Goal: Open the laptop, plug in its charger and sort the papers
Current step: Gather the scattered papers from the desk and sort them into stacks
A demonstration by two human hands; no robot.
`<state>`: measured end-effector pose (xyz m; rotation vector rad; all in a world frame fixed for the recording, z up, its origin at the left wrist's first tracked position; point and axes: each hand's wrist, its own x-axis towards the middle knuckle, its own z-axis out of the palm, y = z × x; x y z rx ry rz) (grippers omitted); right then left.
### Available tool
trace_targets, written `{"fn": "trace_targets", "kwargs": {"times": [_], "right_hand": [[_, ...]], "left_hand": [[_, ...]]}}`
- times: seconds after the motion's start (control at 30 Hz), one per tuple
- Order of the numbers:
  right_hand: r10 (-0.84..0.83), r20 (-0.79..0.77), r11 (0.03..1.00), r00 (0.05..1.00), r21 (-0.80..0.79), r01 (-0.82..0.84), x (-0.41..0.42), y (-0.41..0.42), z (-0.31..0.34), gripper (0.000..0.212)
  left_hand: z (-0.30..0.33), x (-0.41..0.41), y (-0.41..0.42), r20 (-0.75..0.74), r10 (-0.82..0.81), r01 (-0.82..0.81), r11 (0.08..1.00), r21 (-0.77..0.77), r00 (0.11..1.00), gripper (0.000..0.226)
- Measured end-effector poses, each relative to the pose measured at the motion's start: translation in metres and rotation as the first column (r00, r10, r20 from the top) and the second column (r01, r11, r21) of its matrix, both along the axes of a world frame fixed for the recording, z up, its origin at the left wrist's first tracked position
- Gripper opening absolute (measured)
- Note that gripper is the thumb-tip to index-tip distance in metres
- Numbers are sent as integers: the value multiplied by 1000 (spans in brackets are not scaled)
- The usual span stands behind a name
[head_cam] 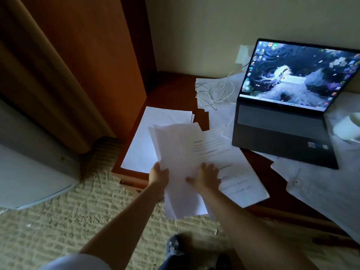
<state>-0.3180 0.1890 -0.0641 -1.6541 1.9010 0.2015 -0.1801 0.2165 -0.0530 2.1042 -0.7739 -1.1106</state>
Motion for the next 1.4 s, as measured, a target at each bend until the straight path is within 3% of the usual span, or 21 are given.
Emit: {"fn": "trace_targets", "kwargs": {"times": [0.07, 0.13, 0.17, 0.23, 0.33, 0.4, 0.43, 0.47, 0.53, 0.6, 0.67, 0.77, 0.87, 0.97, 1.07, 1.13, 1.2, 1.27, 1.33, 1.4], "right_hand": [[-9, 105, 986, 994, -166, 27, 1, 1, -1, 63], [51, 226, 930, 973, -365, 36, 4, -5, 1, 57], [133, 194, 922, 972, -385, -50, 6, -8, 2, 59], [208, 21, 945, 978, -263, -195, 7, -9, -2, 67], [93, -58, 992, 994, -80, -98, 3, -6, -7, 72], [102, -6, 976, 995, -194, -101, 6, -3, -4, 65], [118, 82, 954, 990, -285, -90, 10, -4, -1, 60], [124, 217, 934, 968, -355, -40, 14, -6, 4, 55], [44, 502, 950, 864, -290, 120, 28, -12, 19, 52], [-95, 690, 986, 717, -37, 165, 43, -19, 34, 70], [-99, 627, 995, 772, 59, 79, 52, -22, 39, 88], [-94, 367, 993, 925, -32, 113, 42, -24, 31, 71], [-177, 326, 916, 928, -290, 277, 32, -19, 27, 39], [-308, 298, 782, 904, -461, 419, 30, -20, 40, 34], [-190, 336, 859, 923, -398, 321, 38, -24, 45, 29], [-73, 451, 926, 889, -300, 228, 47, -23, 41, 27], [-94, 551, 934, 829, -240, 265, 53, -22, 37, 23], [-218, 571, 891, 791, -214, 400, 52, -27, 37, 24], [-303, 489, 845, 818, -259, 469, 44, -32, 39, 26], [-326, 423, 806, 845, -342, 483, 37, -33, 46, 29]], "left_hand": [[5, 3, -3, 7, -66, 66, 995, -81, 998, 24], [8, 12, -5, -51, 36, -43, 990, -133, 998, 14], [4, 18, -5, -69, 111, -118, 988, -101, 991, 16], [-5, 31, -5, 13, 148, -149, 988, 35, 989, 26], [1, 34, -9, 34, 77, -78, 997, 30, 996, 33], [12, 34, -12, -189, 105, -118, 991, -57, 976, 34], [18, 34, -13, -379, 137, -176, 982, -70, 915, 35], [22, 35, -15, -542, 152, -224, 972, -69, 827, 35], [21, 38, -21, -665, 125, -216, 975, -56, 736, 25], [21, 35, -24, -591, 19, -77, 994, -74, 806, 15], [15, 35, -27, -551, -1, -59, 994, -91, 834, 15], [3, 54, -26, -505, 139, -176, 984, -25, 852, 9], [-10, 80, -17, -353, 292, -290, 955, 60, 889, 13], [-13, 96, -9, -315, 491, -508, 861, 30, 813, 31], [-15, 94, -6, -211, 369, -378, 926, -2, 905, 50], [-15, 87, -10, -329, 295, -302, 953, 29, 897, 64], [-10, 82, -11, -413, 329, -344, 938, 40, 849, 64], [-5, 86, -10, -215, 352, -360, 933, 3, 911, 46], [1, 97, -3, 36, 368, -367, 930, -36, 929, 30], [3, 108, 3, 128, 379, -373, 925, -69, 916, 27]]}}
